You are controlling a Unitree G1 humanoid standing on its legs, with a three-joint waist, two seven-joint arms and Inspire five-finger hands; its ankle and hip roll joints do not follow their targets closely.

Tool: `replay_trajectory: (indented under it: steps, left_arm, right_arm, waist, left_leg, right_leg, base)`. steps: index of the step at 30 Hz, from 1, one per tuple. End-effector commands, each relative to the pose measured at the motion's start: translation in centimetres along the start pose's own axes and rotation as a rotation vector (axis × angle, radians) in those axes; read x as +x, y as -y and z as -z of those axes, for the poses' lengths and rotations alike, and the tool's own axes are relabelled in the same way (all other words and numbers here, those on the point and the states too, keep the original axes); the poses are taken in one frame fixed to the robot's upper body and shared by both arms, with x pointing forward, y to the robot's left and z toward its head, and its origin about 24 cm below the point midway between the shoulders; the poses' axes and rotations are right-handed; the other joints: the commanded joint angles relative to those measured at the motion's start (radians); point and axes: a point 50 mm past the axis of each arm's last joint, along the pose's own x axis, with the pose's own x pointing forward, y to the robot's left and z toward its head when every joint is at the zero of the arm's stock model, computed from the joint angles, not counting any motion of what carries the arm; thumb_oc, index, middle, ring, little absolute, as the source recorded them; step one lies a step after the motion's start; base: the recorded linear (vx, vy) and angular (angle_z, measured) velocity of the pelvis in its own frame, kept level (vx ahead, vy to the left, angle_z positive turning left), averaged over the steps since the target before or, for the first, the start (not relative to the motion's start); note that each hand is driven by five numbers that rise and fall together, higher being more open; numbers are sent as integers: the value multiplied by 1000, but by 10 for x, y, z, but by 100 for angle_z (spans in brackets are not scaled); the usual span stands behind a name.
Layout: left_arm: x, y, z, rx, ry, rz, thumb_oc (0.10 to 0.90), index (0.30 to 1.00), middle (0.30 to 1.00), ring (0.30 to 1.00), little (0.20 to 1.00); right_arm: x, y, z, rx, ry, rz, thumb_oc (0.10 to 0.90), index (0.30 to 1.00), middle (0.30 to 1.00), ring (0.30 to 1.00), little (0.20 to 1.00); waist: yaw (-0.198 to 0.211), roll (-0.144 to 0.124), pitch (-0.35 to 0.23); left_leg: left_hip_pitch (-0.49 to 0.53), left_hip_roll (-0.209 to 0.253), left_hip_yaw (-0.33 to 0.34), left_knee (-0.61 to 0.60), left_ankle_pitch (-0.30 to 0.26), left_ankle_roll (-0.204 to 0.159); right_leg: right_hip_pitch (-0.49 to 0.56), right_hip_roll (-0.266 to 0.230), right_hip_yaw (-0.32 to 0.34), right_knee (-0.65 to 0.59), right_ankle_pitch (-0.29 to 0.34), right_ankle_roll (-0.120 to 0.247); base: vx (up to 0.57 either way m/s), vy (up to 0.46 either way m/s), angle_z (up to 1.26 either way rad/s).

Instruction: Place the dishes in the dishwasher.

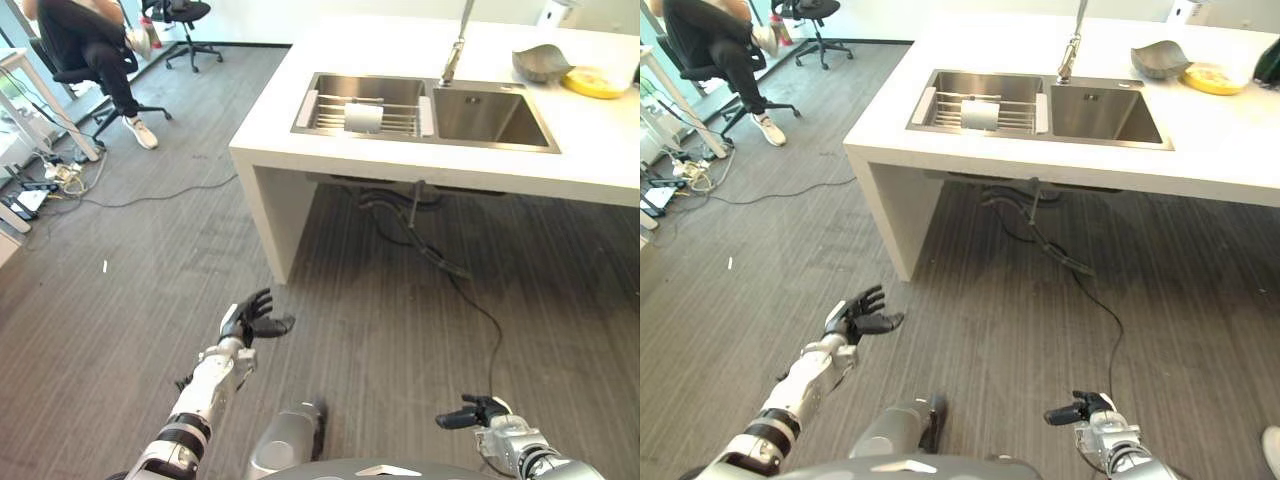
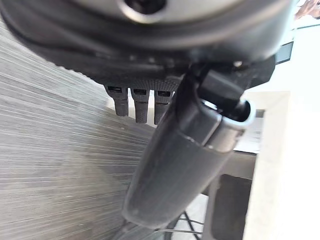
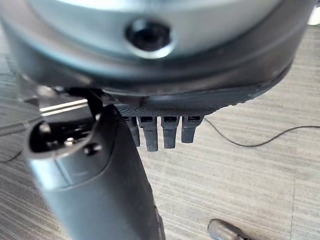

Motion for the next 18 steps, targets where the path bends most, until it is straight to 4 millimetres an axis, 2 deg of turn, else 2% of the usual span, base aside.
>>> replay_trajectory:
  steps: [1, 2, 3, 4, 5, 6, 7, 8, 9, 10, 11, 12, 13, 14, 16, 17, 18]
  left_arm:
    - [-2, -1, -73, -13, 331, 49, 800, 900, 900, 900, 900]
    - [-2, -1, -73, -12, 331, 48, 800, 900, 900, 900, 900]
    - [-5, -2, -83, -2, 371, 54, 800, 900, 900, 900, 900]
    - [-8, -3, -87, 3, 392, 53, 800, 900, 900, 900, 900]
    - [-11, -5, -94, 14, 430, 40, 800, 900, 900, 900, 900]
    - [-17, -1, -113, 53, 513, 53, 800, 900, 900, 900, 900]
    - [-19, 4, -119, 60, 543, 66, 800, 900, 900, 900, 900]
    - [-19, 4, -119, 59, 543, 66, 800, 900, 900, 900, 900]
    - [-22, 7, -126, 74, 573, 75, 800, 900, 900, 900, 900]
    - [-28, 15, -148, 122, 663, 104, 800, 900, 900, 900, 900]
    - [-32, 15, -158, 146, 707, 102, 800, 900, 900, 900, 900]
    - [-32, 15, -158, 146, 707, 102, 800, 900, 900, 900, 900]
    - [-42, 21, -179, 218, 803, 111, 800, 900, 900, 900, 900]
    - [-42, 21, -179, 218, 803, 111, 800, 900, 900, 900, 900]
    - [-53, 23, -203, 372, 918, 68, 800, 900, 900, 900, 900]
    - [-59, 25, -215, 453, 979, 45, 800, 900, 900, 900, 900]
    - [-67, 27, -226, 496, 1047, 29, 800, 900, 900, 900, 900]
  right_arm:
    - [-1, -9, 5, -1, 14, -35, 800, 900, 900, 900, 900]
    - [-1, -10, 5, -1, 14, -35, 800, 900, 900, 900, 900]
    - [-1, -13, 12, -8, -7, -50, 800, 900, 900, 900, 900]
    - [-2, -18, 20, -11, -28, -65, 800, 900, 900, 900, 900]
    - [-3, -21, 28, -37, -51, -78, 800, 900, 900, 900, 900]
    - [-6, -27, 48, -39, -108, -96, 800, 900, 900, 900, 900]
    - [-7, -28, 54, -36, -129, -100, 800, 900, 900, 900, 900]
    - [-7, -27, 54, -36, -129, -99, 800, 900, 900, 900, 900]
    - [-8, -26, 59, -28, -149, -100, 800, 900, 900, 900, 900]
    - [-10, -19, 69, -11, -184, -83, 800, 900, 900, 900, 900]
    - [-11, -17, 75, 0, -202, -79, 800, 900, 900, 900, 900]
    - [-11, -16, 75, 0, -202, -79, 800, 900, 900, 900, 900]
    - [-14, -13, 85, 42, -229, -63, 800, 900, 900, 900, 900]
    - [-13, -13, 85, 42, -228, -62, 800, 900, 900, 900, 900]
    - [-15, -14, 90, 93, -236, -66, 800, 900, 900, 900, 900]
    - [-14, -16, 88, 102, -227, -72, 800, 900, 900, 900, 900]
    - [-14, -17, 86, 98, -216, -83, 800, 900, 900, 900, 900]
  waist:
    - [60, -6, -27]
    - [63, -8, -27]
    - [72, -13, -53]
    - [78, -27, -72]
    - [91, -49, -88]
    - [99, -79, -108]
    - [95, -85, -113]
    - [97, -82, -116]
    - [83, -77, -114]
    - [40, -42, -98]
    - [24, -21, -96]
    - [22, -23, -94]
    - [-12, 2, -89]
    - [-13, 4, -91]
    - [-34, 7, -89]
    - [-39, 7, -87]
    - [-45, 4, -83]
  left_leg:
    - [-43, -16, 179, 113, 135, 93]
    - [-43, -16, 183, 114, 133, 93]
    - [-14, 6, 217, 91, 113, 117]
    - [10, 4, 230, 85, 98, 142]
    - [23, -21, 204, 102, 83, 160]
    - [75, -33, 200, 94, 43, 184]
    - [102, -36, 211, 96, 19, 200]
    - [98, -32, 212, 95, 21, 200]
    - [127, -37, 212, 93, 4, 215]
    - [184, -21, 181, 89, -24, 235]
    - [212, -10, 169, 81, -33, 242]
    - [212, -14, 168, 81, -33, 243]
    - [292, -9, 135, 33, -53, 250]
    - [290, -7, 133, 31, -49, 249]
    - [338, -12, 112, 7, -70, 239]
    - [354, -6, 103, 3, -82, 225]
    - [365, 2, 89, 2, -93, 206]
  right_leg:
    - [-16, 47, -28, 22, -20, 78]
    - [-15, 45, -25, 22, -21, 78]
    - [6, 51, -24, 30, -50, 80]
    - [21, 40, -16, 38, -68, 83]
    - [28, 17, -13, 73, -75, 95]
    - [6, -16, -38, 195, -46, 153]
    - [-24, -41, -49, 296, 5, 191]
    - [-28, -37, -46, 295, 10, 190]
    - [-67, -63, -49, 421, 96, 233]
    - [-144, -78, -40, 648, 209, 268]
    - [-177, -89, -52, 727, 207, 261]
    - [-179, -93, -52, 735, 202, 261]
    - [-265, -151, -96, 821, 169, 239]
    - [-266, -149, -99, 819, 172, 237]
    - [-292, -232, -150, 702, 140, 216]
    - [-301, -253, -173, 610, 109, 199]
    - [-314, -270, -184, 501, 108, 198]
  base:
    - [437, -58, -36]
    - [354, -3, -42]
    - [362, 41, -73]
    - [566, 65, -90]
    - [648, 67, -101]
    - [610, 62, -78]
    - [395, 38, -69]
    - [206, 71, -25]
    - [282, 119, -14]
    - [383, 153, -10]
    - [275, 108, 5]
    - [318, 70, 39]
    - [219, 32, 56]
    - [324, 18, 48]
    - [239, -81, 42]
    - [284, -202, 68]
    - [277, -294, 78]
